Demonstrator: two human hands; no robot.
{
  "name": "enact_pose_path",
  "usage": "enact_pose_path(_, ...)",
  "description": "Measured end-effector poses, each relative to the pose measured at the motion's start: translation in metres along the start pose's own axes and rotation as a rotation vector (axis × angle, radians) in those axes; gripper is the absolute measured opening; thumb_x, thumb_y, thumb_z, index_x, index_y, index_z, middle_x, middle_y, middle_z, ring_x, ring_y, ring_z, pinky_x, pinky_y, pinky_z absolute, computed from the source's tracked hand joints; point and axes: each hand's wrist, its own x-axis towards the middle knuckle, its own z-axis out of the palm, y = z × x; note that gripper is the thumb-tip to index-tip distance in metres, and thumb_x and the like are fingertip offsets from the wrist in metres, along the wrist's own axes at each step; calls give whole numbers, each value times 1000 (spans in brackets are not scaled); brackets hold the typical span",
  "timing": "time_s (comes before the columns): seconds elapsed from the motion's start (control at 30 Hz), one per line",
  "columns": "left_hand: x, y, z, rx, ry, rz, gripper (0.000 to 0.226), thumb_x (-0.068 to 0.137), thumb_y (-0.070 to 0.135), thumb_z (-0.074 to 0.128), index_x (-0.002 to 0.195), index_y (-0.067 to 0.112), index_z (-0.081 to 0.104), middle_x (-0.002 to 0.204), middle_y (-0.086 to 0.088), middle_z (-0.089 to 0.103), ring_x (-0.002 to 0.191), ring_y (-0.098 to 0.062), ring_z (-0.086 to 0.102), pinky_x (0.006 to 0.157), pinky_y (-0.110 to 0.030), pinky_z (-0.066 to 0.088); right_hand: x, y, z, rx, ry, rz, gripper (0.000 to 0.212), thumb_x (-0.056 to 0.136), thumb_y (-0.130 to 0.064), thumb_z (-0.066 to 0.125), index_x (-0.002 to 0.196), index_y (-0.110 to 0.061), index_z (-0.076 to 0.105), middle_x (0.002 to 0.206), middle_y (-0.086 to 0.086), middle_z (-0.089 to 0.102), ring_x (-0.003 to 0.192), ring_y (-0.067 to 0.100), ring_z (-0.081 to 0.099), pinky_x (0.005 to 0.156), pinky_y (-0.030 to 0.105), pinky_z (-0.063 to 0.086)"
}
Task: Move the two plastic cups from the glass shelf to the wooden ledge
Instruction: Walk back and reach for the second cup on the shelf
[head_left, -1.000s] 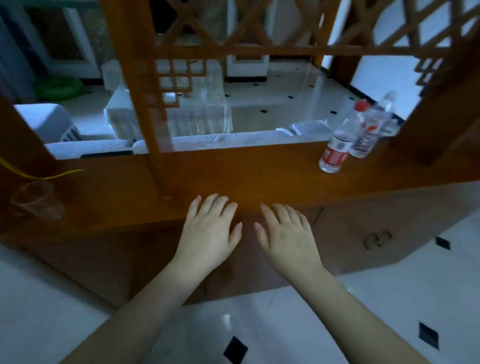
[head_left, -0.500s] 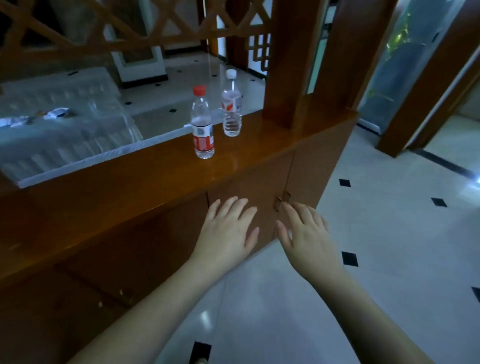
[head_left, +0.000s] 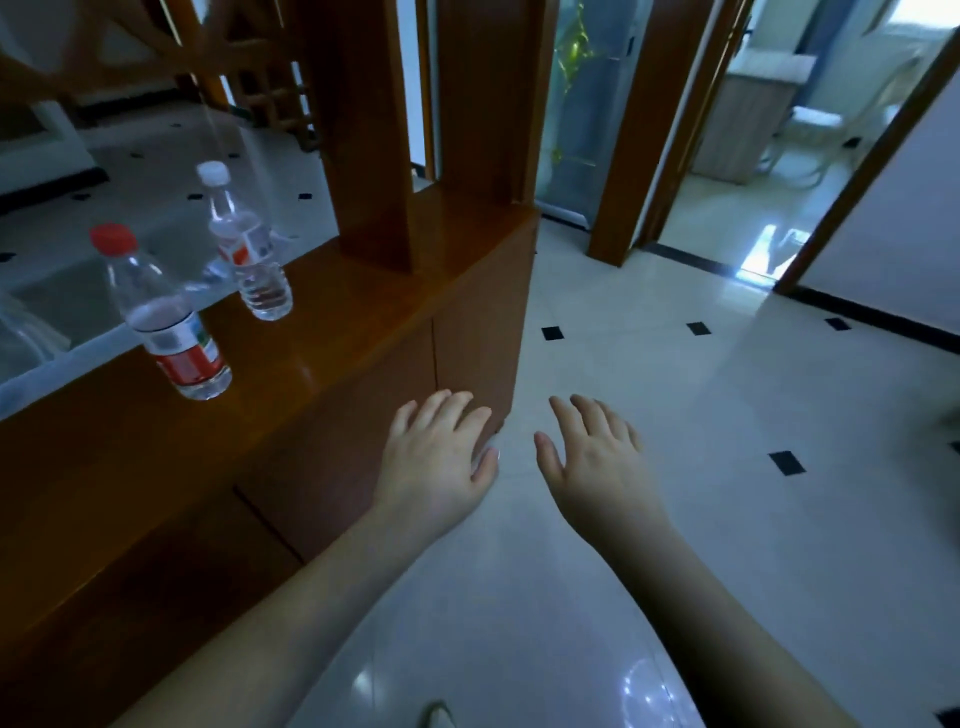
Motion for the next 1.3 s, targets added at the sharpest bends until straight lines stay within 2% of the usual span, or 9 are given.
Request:
enact_pose_path(0.23,73,-7,7,-3,39,103,49,90,52,42,127,25,60,137,-1,58,131,-23,46,108,-46,31,42,13,4,-15,79,130,47,94,-37,52,132,-8,55,130,17,60,121,36,53,99,47,40)
enact_pose_path(0.37,103,3,16,2,32,197,50,88,49,46,125,20,62,133,-5,61,127,-27,49,105,-48,35,54,29,3,-28,82,176,46,94,-36,53,130,-9,56,128,16,60,120,35,53,97,46,40)
enact_pose_path(0.5,139,25,28,37,-47,244,58,91,53,42,141,24,45,147,-3,48,135,-27,39,109,-47,29,68,59,-2,-35,88,192,45,96,-35,50,132,-8,54,131,12,59,123,34,50,98,46,38)
enact_pose_path(0.83,236,106,70,9,-78,303,59,95,51,37,147,27,28,150,-1,41,138,-23,32,112,-44,24,125,166,6,-26,72,195,46,95,-34,54,132,-7,54,138,16,54,132,37,43,105,49,33)
enact_pose_path(0.97,266,131,79,44,-85,263,59,95,52,35,148,28,28,151,-2,40,139,-24,31,112,-47,24,150,206,8,-10,27,158,47,96,-35,52,134,-8,52,141,16,51,134,37,41,108,49,31)
enact_pose_path(1.1,288,144,88,104,-126,121,59,95,56,29,148,29,28,158,-3,30,145,-27,20,115,-52,14,179,240,8,-1,-16,110,49,97,-37,48,138,-10,48,145,15,47,137,35,36,110,47,27)
enact_pose_path(1.2,294,146,93,113,-126,61,59,95,56,28,148,29,28,158,-3,29,146,-27,19,115,-50,13,201,254,11,33,-39,93,52,98,-39,45,142,-12,44,147,14,45,139,34,33,108,46,30)
enact_pose_path(1.3,301,138,94,110,-104,-2,59,95,55,29,148,29,30,157,-3,32,145,-27,23,115,-50,17,224,258,18,73,-24,67,52,96,-39,48,140,-11,47,143,15,49,136,35,39,103,49,36)
